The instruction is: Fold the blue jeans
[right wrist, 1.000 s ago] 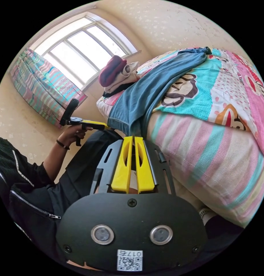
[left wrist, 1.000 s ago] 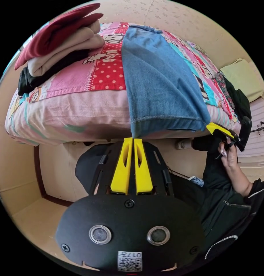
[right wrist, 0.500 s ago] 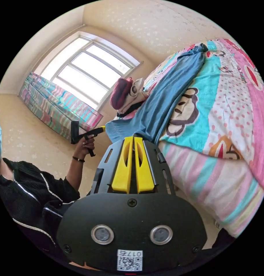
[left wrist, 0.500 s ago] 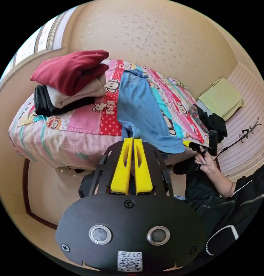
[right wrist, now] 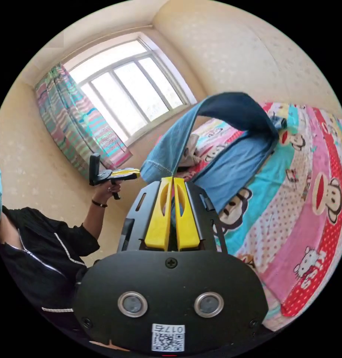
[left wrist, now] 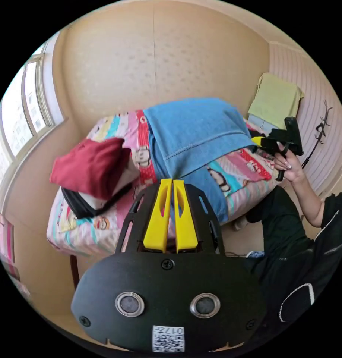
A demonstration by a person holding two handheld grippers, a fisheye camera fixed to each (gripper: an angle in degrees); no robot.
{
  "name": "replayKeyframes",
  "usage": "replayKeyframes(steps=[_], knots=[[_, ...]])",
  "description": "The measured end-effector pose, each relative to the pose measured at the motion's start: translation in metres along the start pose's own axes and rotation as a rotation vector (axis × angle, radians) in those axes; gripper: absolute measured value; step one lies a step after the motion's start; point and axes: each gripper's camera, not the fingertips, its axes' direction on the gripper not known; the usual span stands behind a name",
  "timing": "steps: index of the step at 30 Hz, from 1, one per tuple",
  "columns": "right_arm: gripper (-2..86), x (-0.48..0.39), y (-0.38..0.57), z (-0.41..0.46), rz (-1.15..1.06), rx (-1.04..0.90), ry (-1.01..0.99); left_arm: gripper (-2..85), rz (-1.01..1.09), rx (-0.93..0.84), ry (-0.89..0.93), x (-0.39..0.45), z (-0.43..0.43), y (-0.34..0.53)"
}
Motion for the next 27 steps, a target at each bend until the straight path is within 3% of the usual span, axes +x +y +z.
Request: replayKeyframes(steps=[1, 4, 8, 13, 18, 21, 27], knots=[[0.7, 0.035, 0.029, 0.032, 0.112, -0.046, -0.067, -0.4, 0.009, -0.136, -0.028, 0.003, 0.044, 0.015], [0.7, 0.069, 0.073, 0.077, 0.234, -0.134, -0.058, -0.3, 0.037, -0.263, -0.057, 0.017, 0.09, 0.043], [0.7, 0.039, 0.069, 0.071, 0.095, -0.138, 0.122, -0.3, 0.022, -0.165, -0.039, 0.02, 0.065, 0.053], [0.7, 0.018, 0.075, 0.042, 0.063, -0.006, 0.135, -0.3, -0.02, -0.03, 0.065, 0.019, 0.031, 0.065], [0.7, 0.066, 0.104, 0.048, 0.242, -0.058, 0.234, 0.1, -0.012, -0.144, 0.226, 0.027, 0.069, 0.077], [0.7, 0.085, 0.119, 0.043, 0.298, 0.006, 0.129, 1.4, 0.048, -0.14, 0.155, 0.045, 0.07, 0.091], [0.6, 0.087, 0.127, 0.045, 0.31, 0.012, 0.128, 6.9, 0.073, 0.006, 0.038, 0.066, 0.062, 0.096]])
